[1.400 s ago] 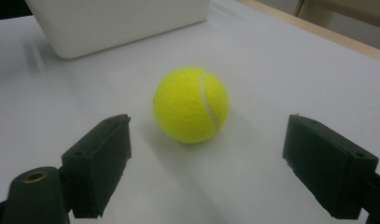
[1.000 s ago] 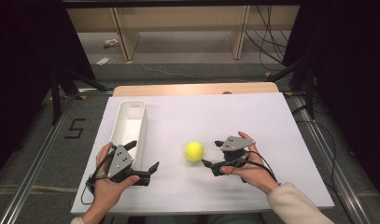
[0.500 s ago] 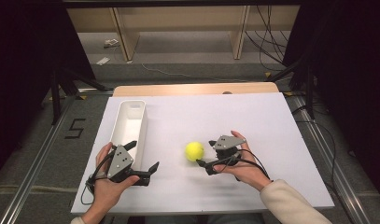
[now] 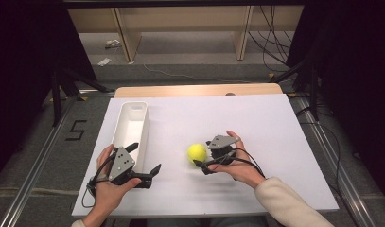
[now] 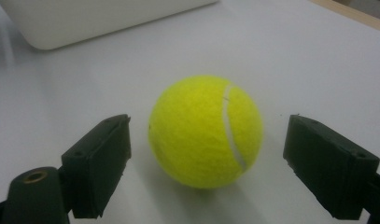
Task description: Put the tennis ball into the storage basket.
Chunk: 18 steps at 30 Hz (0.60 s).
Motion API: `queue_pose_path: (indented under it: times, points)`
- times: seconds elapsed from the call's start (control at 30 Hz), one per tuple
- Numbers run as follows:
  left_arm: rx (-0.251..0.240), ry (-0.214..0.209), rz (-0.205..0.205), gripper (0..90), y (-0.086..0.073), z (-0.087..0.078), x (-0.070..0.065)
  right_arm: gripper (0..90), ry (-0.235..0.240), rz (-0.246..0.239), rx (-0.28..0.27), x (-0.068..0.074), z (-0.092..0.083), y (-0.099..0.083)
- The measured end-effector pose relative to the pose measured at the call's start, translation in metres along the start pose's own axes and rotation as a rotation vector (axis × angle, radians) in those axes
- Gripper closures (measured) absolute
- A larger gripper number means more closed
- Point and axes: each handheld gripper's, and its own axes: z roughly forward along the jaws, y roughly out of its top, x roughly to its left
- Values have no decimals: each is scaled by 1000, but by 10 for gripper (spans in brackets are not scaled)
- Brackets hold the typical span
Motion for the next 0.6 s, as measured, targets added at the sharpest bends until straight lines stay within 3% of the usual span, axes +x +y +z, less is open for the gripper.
queue_pose_path:
  times: [0.6]
  points:
    - [-1,-1,1,0,0,0,0,155,-3,-22,54,0,31,4]
